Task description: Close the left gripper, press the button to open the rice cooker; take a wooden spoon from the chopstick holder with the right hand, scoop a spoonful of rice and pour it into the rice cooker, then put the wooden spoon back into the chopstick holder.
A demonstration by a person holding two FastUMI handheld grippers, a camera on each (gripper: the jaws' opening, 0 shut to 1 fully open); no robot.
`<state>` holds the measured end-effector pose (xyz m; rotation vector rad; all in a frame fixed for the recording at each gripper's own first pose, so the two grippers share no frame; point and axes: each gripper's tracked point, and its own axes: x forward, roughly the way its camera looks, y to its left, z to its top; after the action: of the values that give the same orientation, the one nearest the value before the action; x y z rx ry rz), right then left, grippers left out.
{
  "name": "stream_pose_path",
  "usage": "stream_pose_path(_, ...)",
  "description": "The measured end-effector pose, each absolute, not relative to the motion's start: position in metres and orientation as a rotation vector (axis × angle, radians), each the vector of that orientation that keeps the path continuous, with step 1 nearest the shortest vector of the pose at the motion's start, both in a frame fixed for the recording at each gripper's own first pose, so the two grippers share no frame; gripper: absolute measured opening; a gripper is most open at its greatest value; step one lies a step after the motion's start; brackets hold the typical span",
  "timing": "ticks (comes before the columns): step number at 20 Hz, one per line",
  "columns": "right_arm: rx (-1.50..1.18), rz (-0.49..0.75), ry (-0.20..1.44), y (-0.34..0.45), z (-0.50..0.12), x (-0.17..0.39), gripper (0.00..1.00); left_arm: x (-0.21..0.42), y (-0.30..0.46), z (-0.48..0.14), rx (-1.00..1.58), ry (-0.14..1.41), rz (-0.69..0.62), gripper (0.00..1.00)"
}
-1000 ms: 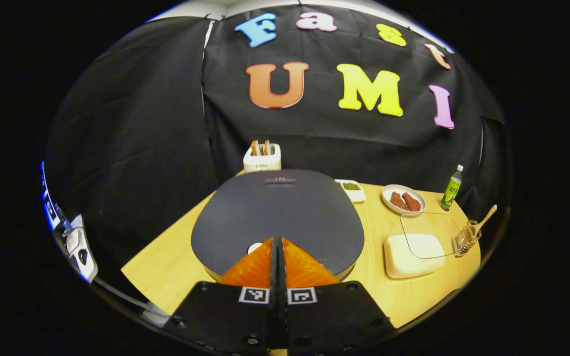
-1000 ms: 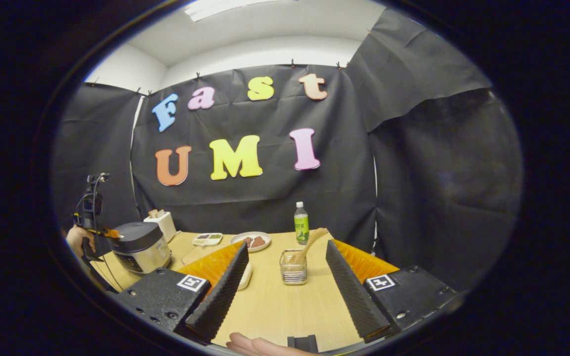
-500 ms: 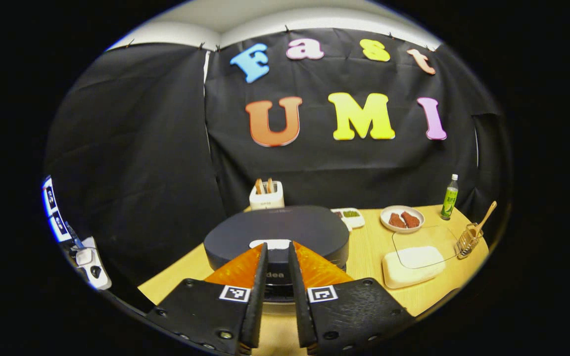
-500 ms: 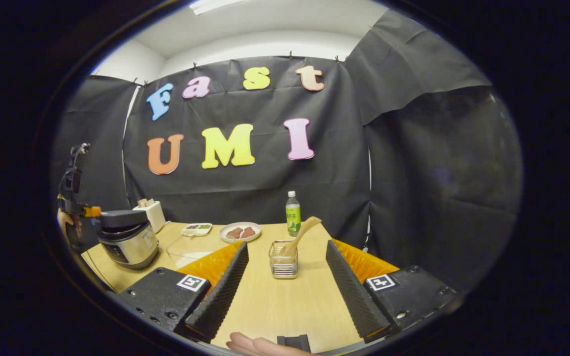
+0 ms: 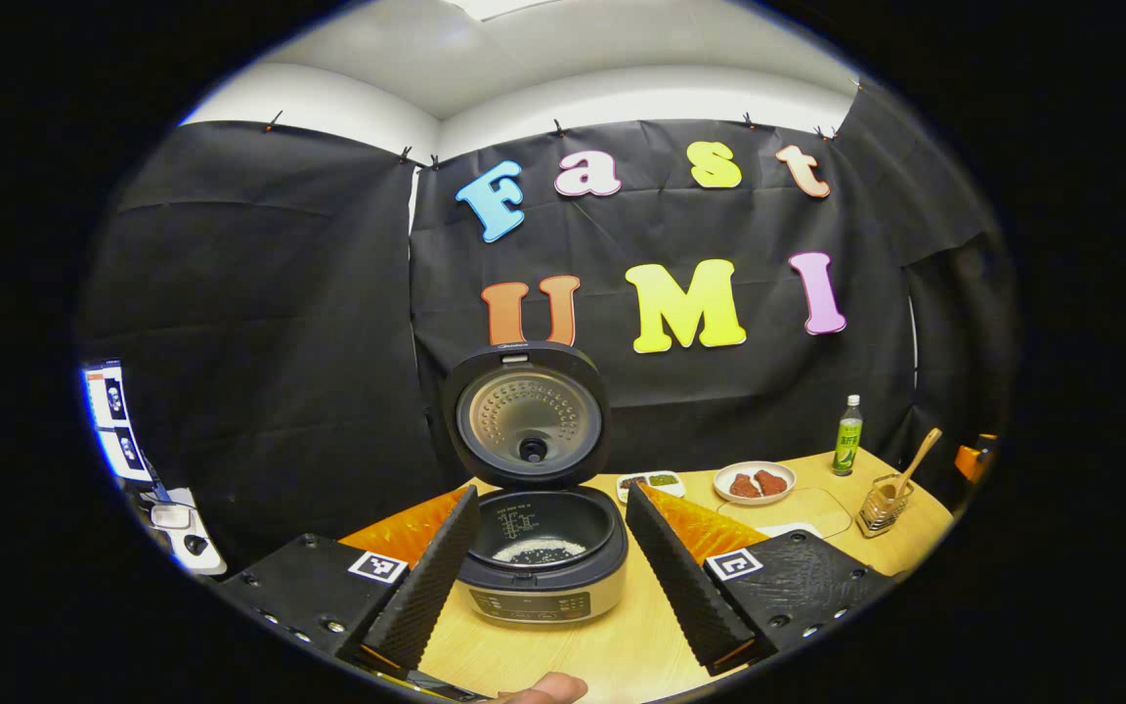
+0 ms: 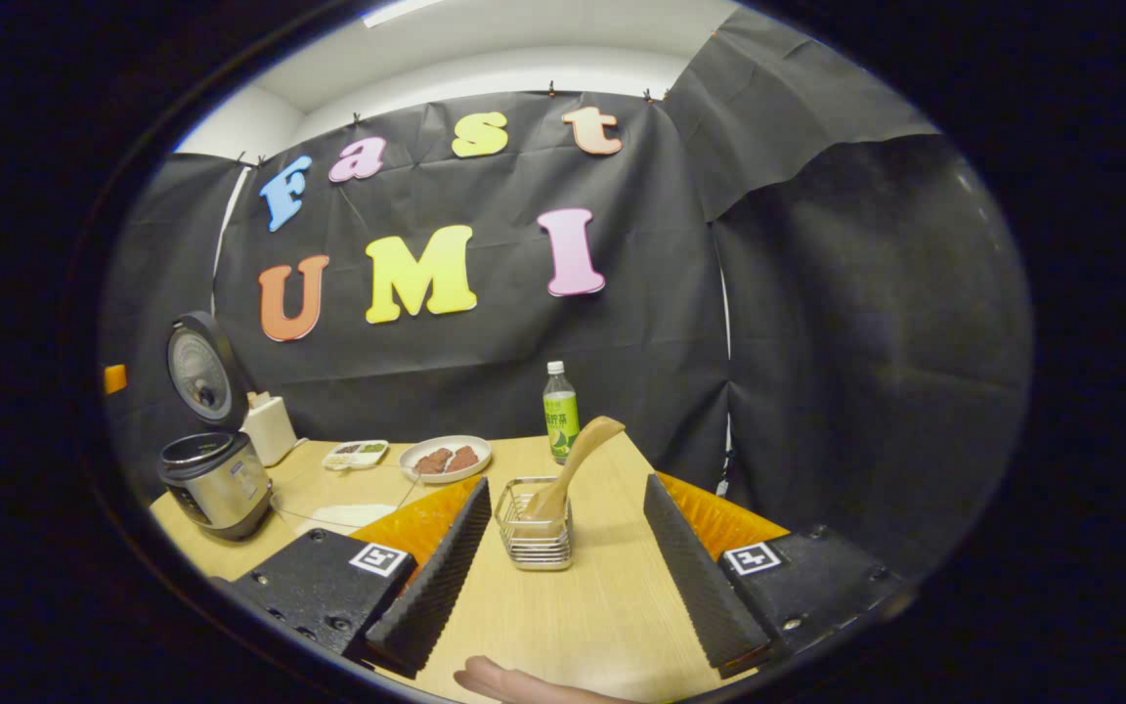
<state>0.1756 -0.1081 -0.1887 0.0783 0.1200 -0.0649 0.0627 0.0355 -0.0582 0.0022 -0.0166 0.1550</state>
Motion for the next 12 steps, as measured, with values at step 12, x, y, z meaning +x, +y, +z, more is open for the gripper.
stream_pose_path(12, 0.141, 0.007, 0.189, -0.103, -0.242, 0.307, 0.94, 0.002, 0.023, -0.101, -0.011, -0.019, 0.086, 0.96)
